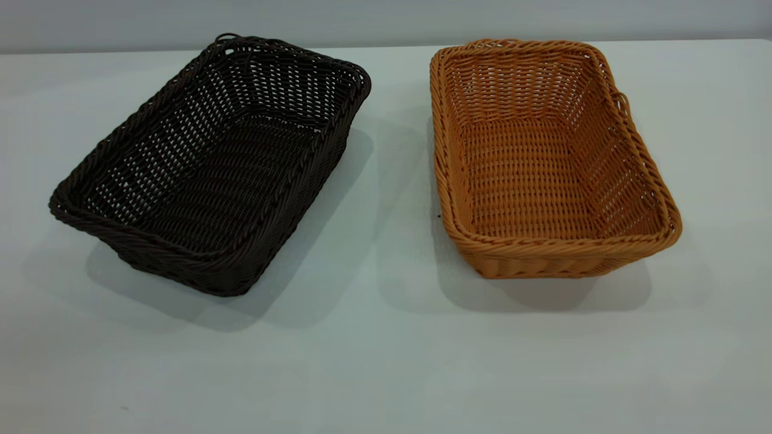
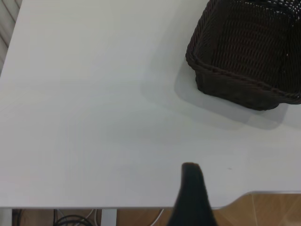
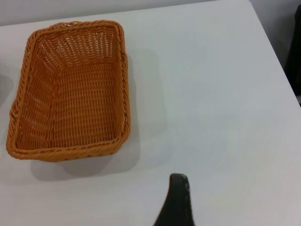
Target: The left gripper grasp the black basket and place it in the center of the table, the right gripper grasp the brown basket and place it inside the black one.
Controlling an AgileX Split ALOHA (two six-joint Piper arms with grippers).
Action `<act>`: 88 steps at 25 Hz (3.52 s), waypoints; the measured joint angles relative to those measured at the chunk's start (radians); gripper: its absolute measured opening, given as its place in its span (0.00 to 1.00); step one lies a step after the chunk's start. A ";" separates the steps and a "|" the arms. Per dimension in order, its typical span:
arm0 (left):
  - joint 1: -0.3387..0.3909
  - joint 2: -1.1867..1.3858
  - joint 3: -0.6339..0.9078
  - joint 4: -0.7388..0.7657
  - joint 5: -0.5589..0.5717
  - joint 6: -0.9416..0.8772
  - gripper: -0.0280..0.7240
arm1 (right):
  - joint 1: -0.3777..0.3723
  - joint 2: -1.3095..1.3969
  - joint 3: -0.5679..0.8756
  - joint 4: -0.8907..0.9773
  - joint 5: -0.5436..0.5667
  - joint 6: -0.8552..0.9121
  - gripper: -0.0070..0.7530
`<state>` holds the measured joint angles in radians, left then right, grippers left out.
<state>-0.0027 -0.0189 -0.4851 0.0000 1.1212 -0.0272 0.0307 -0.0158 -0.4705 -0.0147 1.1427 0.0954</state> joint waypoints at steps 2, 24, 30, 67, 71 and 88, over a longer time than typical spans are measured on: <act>0.000 0.000 0.000 0.000 0.000 0.000 0.71 | 0.000 0.000 0.000 0.000 0.000 0.000 0.76; 0.000 0.000 0.000 0.000 0.000 0.001 0.71 | 0.000 0.000 0.000 0.000 0.000 0.000 0.76; 0.000 0.000 0.001 0.000 0.000 0.001 0.71 | 0.000 0.000 0.000 0.000 0.000 0.000 0.76; 0.000 0.967 -0.290 -0.023 -0.507 -0.004 0.71 | 0.000 0.389 -0.172 0.000 -0.072 0.071 0.76; 0.000 1.189 -0.417 -0.084 -0.597 0.075 0.71 | 0.000 0.488 -0.172 0.001 -0.107 0.097 0.76; -0.076 1.961 -0.785 -0.118 -0.740 0.366 0.71 | 0.000 0.854 -0.172 0.073 -0.269 0.104 0.76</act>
<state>-0.0787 1.9417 -1.2704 -0.1184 0.3808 0.3388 0.0307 0.8386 -0.6425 0.0583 0.8732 0.1996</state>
